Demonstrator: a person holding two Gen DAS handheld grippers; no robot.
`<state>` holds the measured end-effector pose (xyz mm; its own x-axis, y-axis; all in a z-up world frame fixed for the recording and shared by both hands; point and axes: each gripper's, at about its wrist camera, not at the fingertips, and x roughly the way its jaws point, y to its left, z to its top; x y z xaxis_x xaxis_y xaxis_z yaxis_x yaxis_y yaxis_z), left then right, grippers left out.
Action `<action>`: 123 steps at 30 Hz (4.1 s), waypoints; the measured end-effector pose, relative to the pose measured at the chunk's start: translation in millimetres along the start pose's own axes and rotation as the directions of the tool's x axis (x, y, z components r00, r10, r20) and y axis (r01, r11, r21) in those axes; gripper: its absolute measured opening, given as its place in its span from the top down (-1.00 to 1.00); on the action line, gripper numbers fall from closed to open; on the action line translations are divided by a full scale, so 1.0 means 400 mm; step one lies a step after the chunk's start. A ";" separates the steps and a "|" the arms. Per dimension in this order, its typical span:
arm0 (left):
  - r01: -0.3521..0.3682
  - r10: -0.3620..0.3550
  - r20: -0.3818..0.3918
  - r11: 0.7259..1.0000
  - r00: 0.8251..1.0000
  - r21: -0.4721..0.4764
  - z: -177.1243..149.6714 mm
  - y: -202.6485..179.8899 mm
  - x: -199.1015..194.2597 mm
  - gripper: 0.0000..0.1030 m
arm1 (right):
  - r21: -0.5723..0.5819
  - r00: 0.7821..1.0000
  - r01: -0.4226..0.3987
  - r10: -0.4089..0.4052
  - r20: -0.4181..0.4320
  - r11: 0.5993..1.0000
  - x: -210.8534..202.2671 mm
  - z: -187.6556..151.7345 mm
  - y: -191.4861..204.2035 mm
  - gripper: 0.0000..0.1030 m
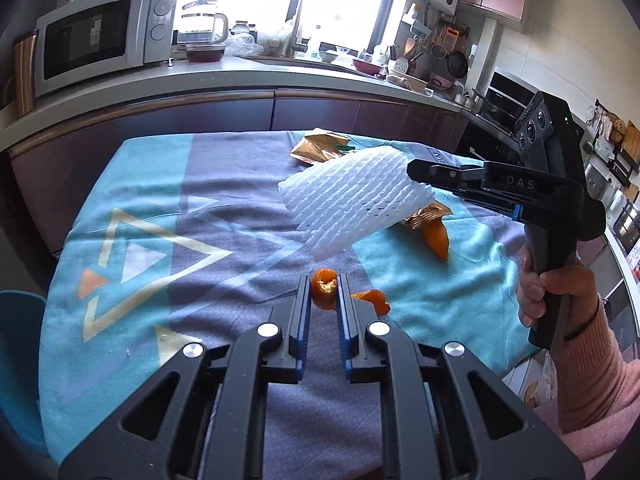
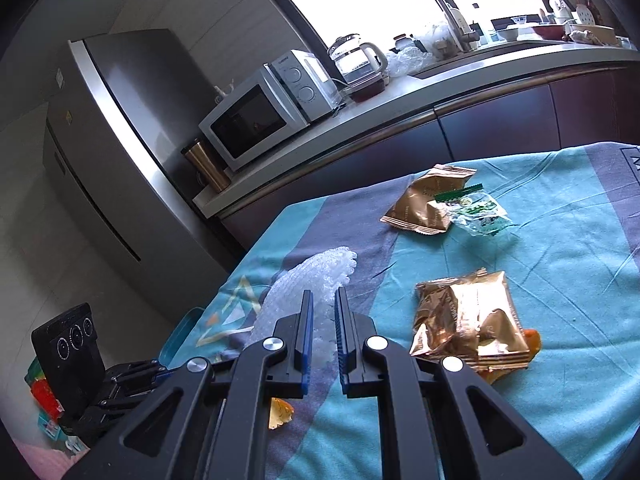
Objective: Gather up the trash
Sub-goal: 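Grasp an orange peel with the left tool while the right tool grasps the foam net, then carry peel and foam net to the teal bin and open both tools, then reach the left tool to the gold snack wrapper and grasp it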
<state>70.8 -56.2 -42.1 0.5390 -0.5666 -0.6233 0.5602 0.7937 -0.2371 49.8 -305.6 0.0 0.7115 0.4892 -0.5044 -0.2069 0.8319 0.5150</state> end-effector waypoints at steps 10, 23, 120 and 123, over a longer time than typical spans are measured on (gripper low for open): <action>-0.084 0.086 0.060 0.996 0.995 -0.040 -0.030 0.087 -0.132 0.75 | -0.034 0.996 -0.090 0.088 -0.031 0.995 0.059 -0.010 0.103 0.82; -0.227 0.241 0.123 0.967 0.963 -0.118 -0.079 0.212 -0.306 0.75 | -0.081 0.972 -0.211 0.201 -0.118 0.974 0.192 -0.016 0.266 0.82; 0.019 -0.022 0.027 0.996 0.999 0.087 0.032 -0.081 0.080 0.04 | 0.017 0.979 0.201 -0.202 0.015 0.979 -0.053 0.020 -0.100 0.19; 0.064 -0.064 -0.013 0.993 0.998 0.100 0.045 -0.128 0.130 0.00 | 0.044 0.977 0.210 -0.211 0.013 0.977 -0.063 0.023 -0.150 0.19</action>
<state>81.6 -130.6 -48.9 0.4942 -0.6130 -0.6165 0.6542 0.7292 -0.2007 50.6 -370.3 -11.8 0.7478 0.2991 -0.5928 -0.0229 0.9038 0.4273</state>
